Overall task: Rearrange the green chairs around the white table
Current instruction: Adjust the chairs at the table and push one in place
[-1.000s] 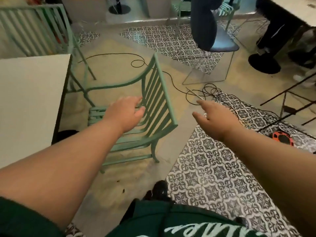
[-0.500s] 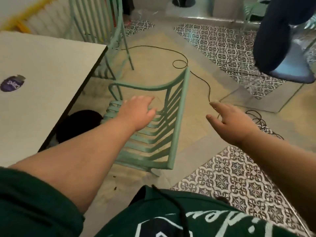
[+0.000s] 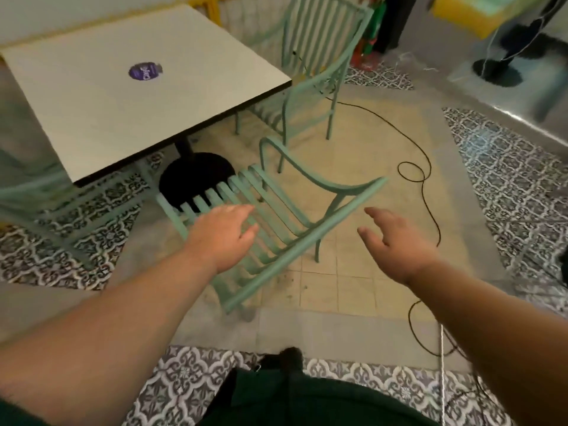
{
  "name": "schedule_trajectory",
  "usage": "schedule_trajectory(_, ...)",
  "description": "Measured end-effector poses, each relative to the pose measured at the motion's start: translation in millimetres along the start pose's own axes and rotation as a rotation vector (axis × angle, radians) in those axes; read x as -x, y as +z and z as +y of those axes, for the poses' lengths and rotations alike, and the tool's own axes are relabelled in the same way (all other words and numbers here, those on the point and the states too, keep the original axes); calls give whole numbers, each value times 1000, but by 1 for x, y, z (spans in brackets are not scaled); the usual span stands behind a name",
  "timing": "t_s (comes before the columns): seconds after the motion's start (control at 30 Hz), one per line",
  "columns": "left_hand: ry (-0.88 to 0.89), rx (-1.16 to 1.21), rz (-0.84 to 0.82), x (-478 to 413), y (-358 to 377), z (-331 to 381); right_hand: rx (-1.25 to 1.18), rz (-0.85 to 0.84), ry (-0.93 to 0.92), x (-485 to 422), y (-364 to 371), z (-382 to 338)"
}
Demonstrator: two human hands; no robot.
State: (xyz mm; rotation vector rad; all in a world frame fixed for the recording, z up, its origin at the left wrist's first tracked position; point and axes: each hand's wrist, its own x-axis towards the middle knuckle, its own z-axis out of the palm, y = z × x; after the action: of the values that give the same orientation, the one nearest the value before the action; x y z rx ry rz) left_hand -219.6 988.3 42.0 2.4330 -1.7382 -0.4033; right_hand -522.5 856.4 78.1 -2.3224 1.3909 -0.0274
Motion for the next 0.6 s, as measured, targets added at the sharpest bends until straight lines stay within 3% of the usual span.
schedule_trajectory(0.37,-221,68,42,-23,2,11,152,-74,-241,-96,-15,11)
schedule_trajectory(0.6,-469,69,87,-25,30,36,283,-144,-492,-171,-9,29)
